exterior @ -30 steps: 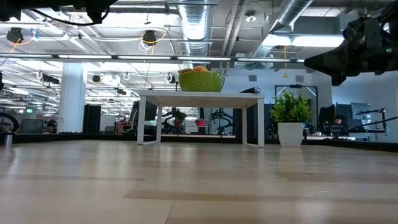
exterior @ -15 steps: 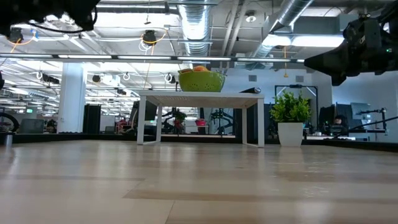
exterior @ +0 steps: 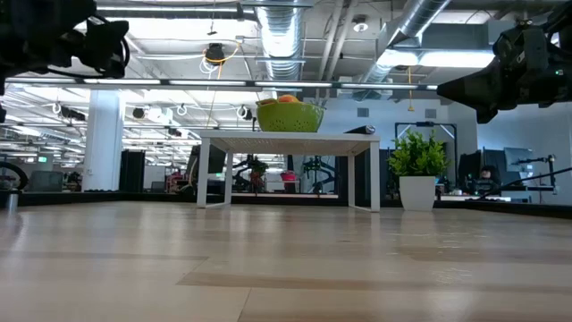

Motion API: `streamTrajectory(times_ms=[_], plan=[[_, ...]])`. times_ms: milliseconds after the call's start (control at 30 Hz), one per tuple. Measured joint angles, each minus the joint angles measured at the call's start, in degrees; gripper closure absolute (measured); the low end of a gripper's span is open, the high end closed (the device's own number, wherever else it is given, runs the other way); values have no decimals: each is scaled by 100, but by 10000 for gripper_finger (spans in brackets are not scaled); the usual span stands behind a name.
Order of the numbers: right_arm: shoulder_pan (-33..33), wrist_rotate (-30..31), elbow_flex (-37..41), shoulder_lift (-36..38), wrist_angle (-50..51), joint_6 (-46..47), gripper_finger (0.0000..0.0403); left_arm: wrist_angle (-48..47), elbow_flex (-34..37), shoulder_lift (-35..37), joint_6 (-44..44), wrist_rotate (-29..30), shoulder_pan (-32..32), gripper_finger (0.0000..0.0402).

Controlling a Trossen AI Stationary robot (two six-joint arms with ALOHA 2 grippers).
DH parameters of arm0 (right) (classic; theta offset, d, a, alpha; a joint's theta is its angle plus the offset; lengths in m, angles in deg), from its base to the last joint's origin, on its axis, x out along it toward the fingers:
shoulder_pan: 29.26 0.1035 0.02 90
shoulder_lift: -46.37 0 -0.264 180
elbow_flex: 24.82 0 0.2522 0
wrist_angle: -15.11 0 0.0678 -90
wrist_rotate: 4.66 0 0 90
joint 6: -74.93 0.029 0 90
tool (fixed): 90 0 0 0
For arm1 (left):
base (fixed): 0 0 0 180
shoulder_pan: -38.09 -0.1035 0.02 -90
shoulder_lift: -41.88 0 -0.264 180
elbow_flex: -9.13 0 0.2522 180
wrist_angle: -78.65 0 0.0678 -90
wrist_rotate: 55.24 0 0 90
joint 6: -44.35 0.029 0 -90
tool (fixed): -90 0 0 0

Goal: Pick & Place Fruit
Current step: Return to Home Position

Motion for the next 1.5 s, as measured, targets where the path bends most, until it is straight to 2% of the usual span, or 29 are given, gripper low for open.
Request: streamTrajectory(times_ms=[367, 533, 1500], plan=[[0, 0, 0, 2, 0, 0, 386, -242, 0, 535, 158, 12, 50, 211], [0, 0, 0, 0, 0, 0, 386, 24, -2, 538, 166, 17, 50, 211], [0, 0, 0, 0, 0, 0, 386, 70, 0, 412, 164, 22, 52, 211]])
